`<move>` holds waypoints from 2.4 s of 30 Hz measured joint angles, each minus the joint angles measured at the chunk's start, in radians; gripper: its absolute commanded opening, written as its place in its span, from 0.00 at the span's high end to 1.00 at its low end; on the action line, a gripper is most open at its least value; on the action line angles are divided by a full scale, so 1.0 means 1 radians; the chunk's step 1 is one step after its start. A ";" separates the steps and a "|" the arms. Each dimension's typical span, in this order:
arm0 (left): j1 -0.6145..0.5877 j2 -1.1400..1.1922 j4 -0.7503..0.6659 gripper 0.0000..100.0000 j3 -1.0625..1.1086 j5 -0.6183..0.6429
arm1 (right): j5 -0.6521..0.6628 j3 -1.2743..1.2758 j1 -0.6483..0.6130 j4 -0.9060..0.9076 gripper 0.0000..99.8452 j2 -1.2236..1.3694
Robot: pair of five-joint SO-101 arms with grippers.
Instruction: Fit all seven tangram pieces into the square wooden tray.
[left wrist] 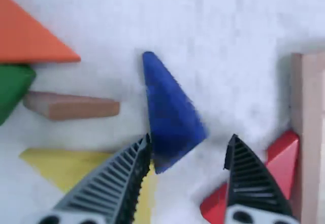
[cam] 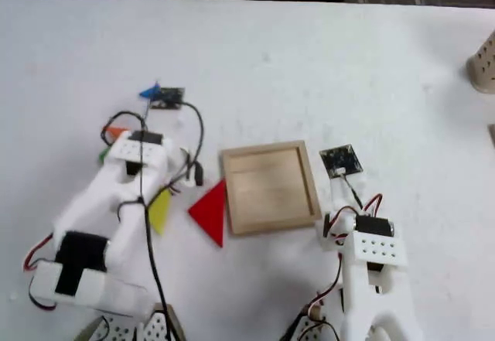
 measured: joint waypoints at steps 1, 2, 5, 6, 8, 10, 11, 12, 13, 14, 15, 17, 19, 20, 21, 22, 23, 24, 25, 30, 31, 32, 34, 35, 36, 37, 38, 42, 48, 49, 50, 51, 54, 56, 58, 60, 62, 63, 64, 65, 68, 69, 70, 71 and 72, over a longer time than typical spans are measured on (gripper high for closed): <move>-0.014 0.011 0.002 0.76 -0.006 0.000 | 0.000 0.000 0.000 0.000 0.98 0.000; -0.020 0.014 0.008 0.76 -0.015 0.000 | 0.000 0.000 0.000 0.000 0.98 0.000; -0.020 0.017 0.048 0.76 -0.052 0.000 | 0.000 0.000 0.000 0.000 0.98 0.000; -0.018 0.017 0.063 0.76 -0.064 0.000 | 0.000 0.000 0.000 0.000 0.98 0.000; -0.018 0.017 0.077 0.76 -0.087 0.000 | 0.000 0.000 0.000 0.000 0.98 0.000; -0.018 0.017 0.078 0.76 -0.098 0.000 | 0.000 0.000 0.000 0.000 0.98 0.000; -0.020 0.017 0.078 0.76 -0.103 0.000 | 0.000 0.000 0.000 0.000 0.98 0.000; -0.020 0.017 0.078 0.76 -0.104 0.000 | 0.000 0.000 0.000 0.000 0.98 0.000; -0.020 0.017 0.078 0.76 -0.106 0.000 | 0.000 0.000 0.000 0.000 0.98 0.000; -0.020 0.017 0.078 0.76 -0.106 -0.002 | 0.000 0.000 0.000 0.000 0.98 0.000; -0.020 0.017 0.078 0.76 -0.107 0.000 | 0.000 0.000 0.000 0.000 0.98 0.000; -0.020 0.017 0.078 0.76 -0.107 0.000 | 0.000 0.000 0.000 0.000 0.98 0.000; -0.020 0.018 0.078 0.77 -0.107 0.000 | 0.000 0.000 0.000 0.000 0.98 0.000; -0.020 0.020 0.078 0.78 -0.107 0.000 | 0.000 0.000 0.000 0.000 0.98 0.000; -0.020 0.020 0.078 0.82 -0.107 0.000 | 0.000 0.000 0.000 0.000 0.98 0.000; -0.020 0.023 0.078 0.87 -0.107 0.000 | 0.000 0.000 0.000 0.000 0.98 0.000; -0.020 0.025 0.078 0.93 -0.107 0.000 | 0.000 0.000 0.000 0.000 0.98 0.000; -0.020 0.026 0.078 0.99 -0.107 0.000 | 0.000 0.000 0.000 0.000 0.98 0.000; -0.020 0.026 0.077 0.98 -0.107 0.000 | 0.000 0.000 0.000 0.000 0.98 0.000; -0.020 0.026 0.041 0.98 -0.097 0.000 | 0.000 0.000 0.000 0.000 0.98 0.000; -0.020 0.026 0.038 0.97 -0.095 0.000 | 0.000 0.000 0.000 0.000 0.98 0.000; -0.020 0.026 0.038 0.98 -0.094 0.000 | 0.000 0.000 0.000 0.000 0.98 0.000; -0.020 0.026 0.038 0.98 -0.094 0.000 | 0.000 0.000 0.000 0.000 0.98 0.000; -0.020 0.026 0.038 0.98 -0.094 0.000 | 0.000 0.000 0.000 0.000 0.98 0.000; -0.020 0.026 0.038 0.98 -0.094 0.000 | 0.000 0.000 0.000 0.000 0.98 0.000; -0.018 0.026 0.038 0.98 -0.094 0.000 | 0.000 0.000 0.002 0.000 0.98 0.000; -0.018 0.026 0.044 0.98 -0.094 0.000 | 0.000 0.000 0.002 0.000 0.98 0.000; -0.009 -0.012 0.143 0.98 -0.098 0.000 | 0.000 0.000 0.015 0.000 0.98 0.000; 0.155 -0.186 0.210 0.98 -0.097 0.000 | 0.000 0.000 0.081 0.000 0.98 0.000; 0.180 -0.215 0.210 0.98 -0.091 0.000 | 0.000 0.000 0.084 0.000 0.98 0.000; 0.206 -0.238 0.210 0.98 -0.091 0.000 | 0.000 0.000 0.086 0.000 0.98 0.000; 0.230 -0.258 0.207 0.98 -0.084 0.000 | 0.000 0.000 0.089 0.000 0.98 0.000; 0.296 -0.295 0.176 0.98 -0.083 0.000 | 0.000 0.000 0.089 0.000 0.98 0.000; 0.336 -0.301 0.150 0.98 -0.083 0.000 | 0.000 0.000 0.089 0.000 0.98 0.000; 0.370 -0.302 0.109 0.98 -0.083 0.000 | 0.000 0.000 0.089 0.000 0.98 0.000; 0.397 -0.302 0.068 0.98 -0.083 0.000 | 0.000 0.000 0.089 0.000 0.98 0.000; 0.413 -0.302 0.035 0.98 -0.083 -0.002 | 0.000 0.000 0.089 0.000 0.98 0.000; 0.420 -0.302 0.028 0.98 -0.083 0.000 | 0.000 0.000 0.089 0.000 0.98 0.000; 0.430 -0.302 0.023 0.98 -0.083 0.002 | 0.000 0.000 0.089 0.000 0.98 0.000; 0.442 -0.302 0.018 0.98 -0.083 0.000 | 0.000 0.000 0.089 0.000 0.98 0.000; 0.480 -0.293 -0.012 0.98 -0.083 0.000 | 0.000 0.000 0.089 0.000 0.98 0.000; 0.491 -0.275 -0.029 0.98 -0.083 0.000 | 0.000 0.000 0.089 0.000 0.98 0.000; 0.499 -0.249 -0.043 0.97 -0.083 0.000 | 0.000 0.000 0.089 0.000 0.98 0.000; 0.503 -0.215 -0.060 0.97 -0.083 0.000 | 0.000 0.000 0.089 0.000 0.98 0.000; 0.506 -0.178 -0.071 0.97 -0.083 -0.002 | 0.000 0.000 0.089 0.000 0.98 0.000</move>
